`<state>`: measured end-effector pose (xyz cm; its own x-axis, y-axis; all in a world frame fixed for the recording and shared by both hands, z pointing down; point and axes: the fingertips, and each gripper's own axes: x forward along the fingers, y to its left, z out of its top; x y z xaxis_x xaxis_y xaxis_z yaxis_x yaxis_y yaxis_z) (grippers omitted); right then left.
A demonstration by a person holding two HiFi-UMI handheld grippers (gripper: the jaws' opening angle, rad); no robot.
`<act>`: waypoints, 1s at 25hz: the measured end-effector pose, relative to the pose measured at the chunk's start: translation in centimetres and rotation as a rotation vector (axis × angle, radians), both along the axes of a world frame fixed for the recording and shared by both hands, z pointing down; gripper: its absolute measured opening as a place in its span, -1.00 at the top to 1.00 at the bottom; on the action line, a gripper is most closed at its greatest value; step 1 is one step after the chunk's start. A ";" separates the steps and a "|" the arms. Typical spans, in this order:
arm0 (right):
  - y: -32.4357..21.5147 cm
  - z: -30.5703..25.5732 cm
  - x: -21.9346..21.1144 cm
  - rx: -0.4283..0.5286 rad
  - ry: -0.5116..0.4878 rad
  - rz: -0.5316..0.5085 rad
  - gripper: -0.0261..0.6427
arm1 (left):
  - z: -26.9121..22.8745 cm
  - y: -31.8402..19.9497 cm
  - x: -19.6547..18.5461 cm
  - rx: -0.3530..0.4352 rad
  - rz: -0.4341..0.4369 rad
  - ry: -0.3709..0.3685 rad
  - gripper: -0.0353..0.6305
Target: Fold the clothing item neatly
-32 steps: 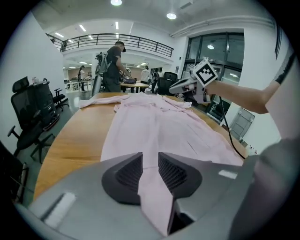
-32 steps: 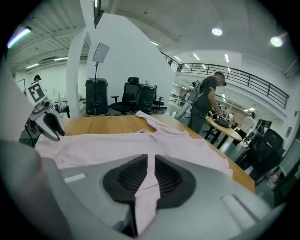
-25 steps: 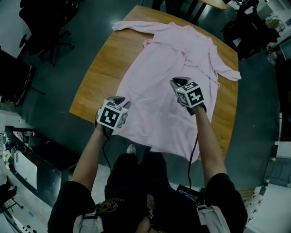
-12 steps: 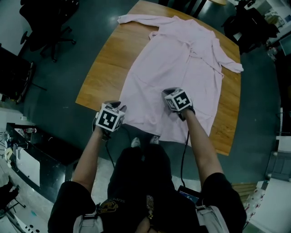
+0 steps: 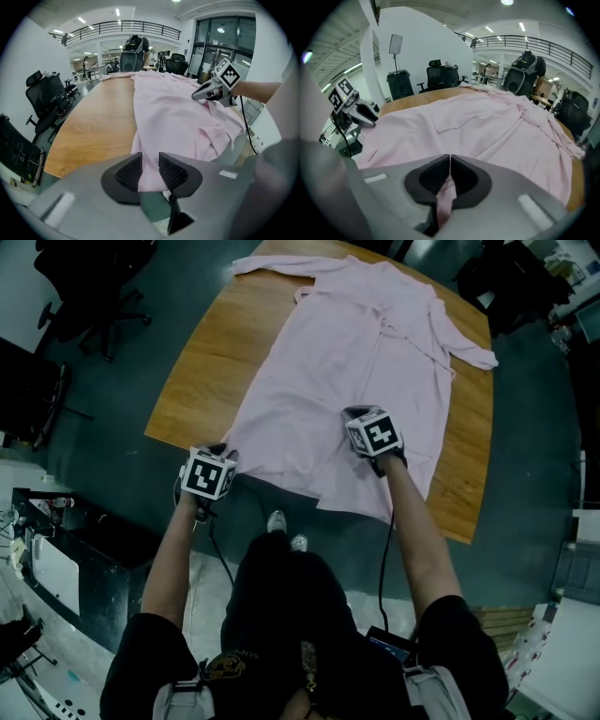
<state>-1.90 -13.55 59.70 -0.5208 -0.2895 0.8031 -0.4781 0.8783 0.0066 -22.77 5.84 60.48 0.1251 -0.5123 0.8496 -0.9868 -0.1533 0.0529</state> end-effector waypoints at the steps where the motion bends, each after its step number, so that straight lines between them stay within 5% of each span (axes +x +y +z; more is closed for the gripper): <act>1: -0.1 0.2 0.4 0.007 0.005 0.005 0.89 | 0.0 0.2 0.0 0.001 -0.004 -0.011 0.53; 8: 2.1 -3.5 0.8 0.080 -0.124 0.050 0.85 | -0.1 0.3 -0.1 0.015 -0.002 -0.047 0.54; 14: 12.1 -5.3 -2.0 0.033 -0.204 -0.075 0.85 | -1.6 1.4 -0.2 0.050 0.059 -0.024 0.55; 18: 16.7 -4.1 -5.1 -0.028 -0.199 -0.104 0.85 | -2.0 1.6 0.1 0.060 0.194 -0.007 0.47; 22: 18.0 -1.5 -6.8 -0.063 -0.121 -0.065 0.55 | -1.7 1.8 1.0 0.048 0.356 0.034 0.26; 25: 18.8 0.0 -6.6 -0.076 -0.045 -0.051 0.58 | -0.9 2.0 0.8 0.014 0.426 0.034 0.09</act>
